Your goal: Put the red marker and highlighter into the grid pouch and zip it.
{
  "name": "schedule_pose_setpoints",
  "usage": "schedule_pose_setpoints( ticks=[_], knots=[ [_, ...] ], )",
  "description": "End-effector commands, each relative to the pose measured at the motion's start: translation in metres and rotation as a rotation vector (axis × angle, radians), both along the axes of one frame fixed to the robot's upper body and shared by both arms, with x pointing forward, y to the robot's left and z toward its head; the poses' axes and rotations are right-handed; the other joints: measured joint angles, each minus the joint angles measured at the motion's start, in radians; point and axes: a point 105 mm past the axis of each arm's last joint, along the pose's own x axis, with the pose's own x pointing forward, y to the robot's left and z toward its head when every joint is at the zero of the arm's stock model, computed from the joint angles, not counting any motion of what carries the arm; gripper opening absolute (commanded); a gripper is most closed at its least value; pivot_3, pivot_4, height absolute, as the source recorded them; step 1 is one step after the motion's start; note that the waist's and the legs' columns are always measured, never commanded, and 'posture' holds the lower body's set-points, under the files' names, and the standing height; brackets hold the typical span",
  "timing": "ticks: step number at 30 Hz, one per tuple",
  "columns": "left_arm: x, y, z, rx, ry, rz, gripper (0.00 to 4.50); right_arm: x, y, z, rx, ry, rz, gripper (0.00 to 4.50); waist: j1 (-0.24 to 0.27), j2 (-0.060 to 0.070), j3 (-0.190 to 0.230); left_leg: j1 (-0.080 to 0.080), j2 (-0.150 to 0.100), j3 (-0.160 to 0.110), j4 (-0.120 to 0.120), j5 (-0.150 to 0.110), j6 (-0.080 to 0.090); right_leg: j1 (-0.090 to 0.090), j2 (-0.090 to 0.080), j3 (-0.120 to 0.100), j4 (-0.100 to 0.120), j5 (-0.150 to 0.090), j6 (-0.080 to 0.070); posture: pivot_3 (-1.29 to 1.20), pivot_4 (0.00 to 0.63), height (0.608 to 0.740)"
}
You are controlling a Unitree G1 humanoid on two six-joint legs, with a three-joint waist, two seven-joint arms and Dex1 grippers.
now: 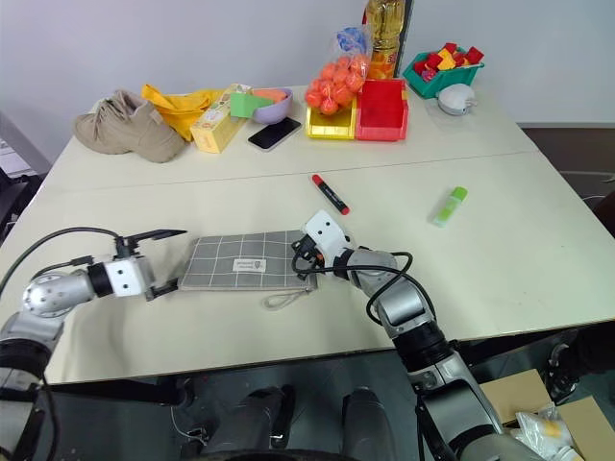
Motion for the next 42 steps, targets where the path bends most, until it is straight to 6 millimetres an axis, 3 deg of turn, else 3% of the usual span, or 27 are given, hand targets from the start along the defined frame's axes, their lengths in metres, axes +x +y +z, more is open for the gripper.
schedule_pose_setpoints(
  ticks=[1, 4, 8, 11, 14, 20, 23, 26, 29, 33, 36, 42],
  knots=[
    [-0.009, 0.003, 0.004, -0.001, -0.027, -0.013, 4.50, 0.002, -0.001, 0.000, -0.008, -0.013, -0.008, 0.03, 0.003, 0.000, 0.000, 0.000, 0.000, 0.000, 0.000, 0.000, 0.000, 0.000, 0.000, 0.000, 0.000, 0.000, 0.000, 0.00, 0.150, 0.740],
    [-0.009, -0.008, 0.005, -0.021, -0.055, -0.049, 4.50, 0.002, 0.001, 0.000, -0.010, -0.014, 0.001, 0.03, 0.008, 0.000, 0.000, 0.001, 0.000, 0.000, 0.001, 0.000, 0.000, 0.001, 0.000, 0.000, 0.000, 0.000, 0.000, 0.00, 0.150, 0.740],
    [-0.007, -0.044, 0.000, -0.042, -0.106, -0.165, 4.50, 0.002, 0.005, 0.001, -0.007, -0.016, 0.009, 0.03, 0.008, 0.000, 0.000, 0.001, 0.000, 0.000, 0.001, 0.000, 0.000, 0.002, 0.000, 0.000, 0.000, 0.000, 0.000, 0.00, 0.150, 0.740],
    [-0.001, -0.054, -0.001, -0.058, -0.122, -0.186, 4.50, 0.002, 0.005, 0.001, -0.008, -0.017, 0.007, 0.03, 0.005, 0.000, 0.000, 0.001, 0.000, 0.000, 0.001, 0.000, 0.000, 0.001, 0.000, 0.000, 0.000, 0.000, 0.000, 0.00, 0.150, 0.740],
    [0.004, -0.059, 0.001, -0.066, -0.148, -0.204, 3.31, 0.001, 0.004, 0.001, -0.010, -0.020, -0.001, 0.00, 0.004, 0.000, 0.000, 0.001, 0.000, 0.000, 0.001, 0.000, 0.000, 0.001, 0.000, 0.000, 0.001, 0.000, 0.000, 0.00, 0.150, 0.740],
    [0.008, -0.059, 0.007, -0.077, -0.171, -0.213, 0.28, 0.002, -0.002, 0.002, -0.009, -0.025, -0.023, 0.00, 0.004, 0.000, 0.000, 0.001, 0.000, 0.000, 0.001, 0.000, 0.000, 0.001, 0.000, 0.000, 0.001, 0.000, 0.000, 0.00, 0.150, 0.740],
    [0.008, -0.056, 0.007, -0.114, -0.149, -0.185, 0.08, 0.007, -0.003, 0.009, 0.014, -0.057, -0.047, 0.00, 0.003, 0.000, 0.000, 0.001, 0.000, 0.000, 0.001, 0.000, 0.000, 0.001, 0.000, 0.000, 0.001, 0.000, 0.000, 0.00, 0.150, 0.740],
    [0.011, -0.052, 0.008, -0.249, -0.054, -0.086, 0.08, 0.016, -0.010, 0.035, 0.074, -0.142, -0.085, 0.00, 0.001, 0.000, 0.000, 0.001, 0.000, 0.000, 0.001, 0.000, 0.000, 0.001, 0.000, 0.000, 0.001, 0.000, 0.000, 0.00, 0.150, 0.740],
    [0.014, -0.049, 0.009, -0.356, 0.006, 0.028, 0.00, 0.021, -0.025, 0.058, 0.150, -0.171, -0.115, 0.88, 0.000, 0.000, 0.000, 0.001, 0.000, 0.000, 0.001, 0.000, 0.000, 0.001, 0.000, 0.001, 0.001, 0.000, 0.000, 0.00, 0.150, 0.740],
    [0.012, -0.054, 0.022, -0.523, 0.004, 0.161, 0.00, 0.025, -0.053, 0.088, 0.170, -0.234, -0.158, 2.81, 0.002, 0.000, 0.000, 0.000, 0.000, 0.000, 0.001, 0.000, 0.000, 0.001, 0.000, 0.001, 0.002, 0.000, 0.000, 0.00, 0.150, 0.740],
    [0.009, -0.058, 0.026, -0.584, -0.007, 0.243, 0.00, 0.022, -0.065, 0.099, 0.187, -0.236, -0.167, 4.21, 0.005, 0.000, 0.000, 0.000, 0.000, 0.000, 0.001, 0.000, 0.000, 0.001, 0.000, 0.001, 0.002, 0.000, 0.000, 0.00, 0.150, 0.740],
    [0.009, -0.070, 0.029, -0.612, -0.031, 0.336, 0.00, 0.014, -0.059, 0.090, 0.202, -0.160, -0.147, 4.21, 0.006, 0.000, 0.000, 0.000, 0.000, 0.000, 0.000, 0.000, 0.000, 0.003, 0.000, 0.002, 0.002, 0.000, 0.000, 0.00, 0.150, 0.740]
  ],
)
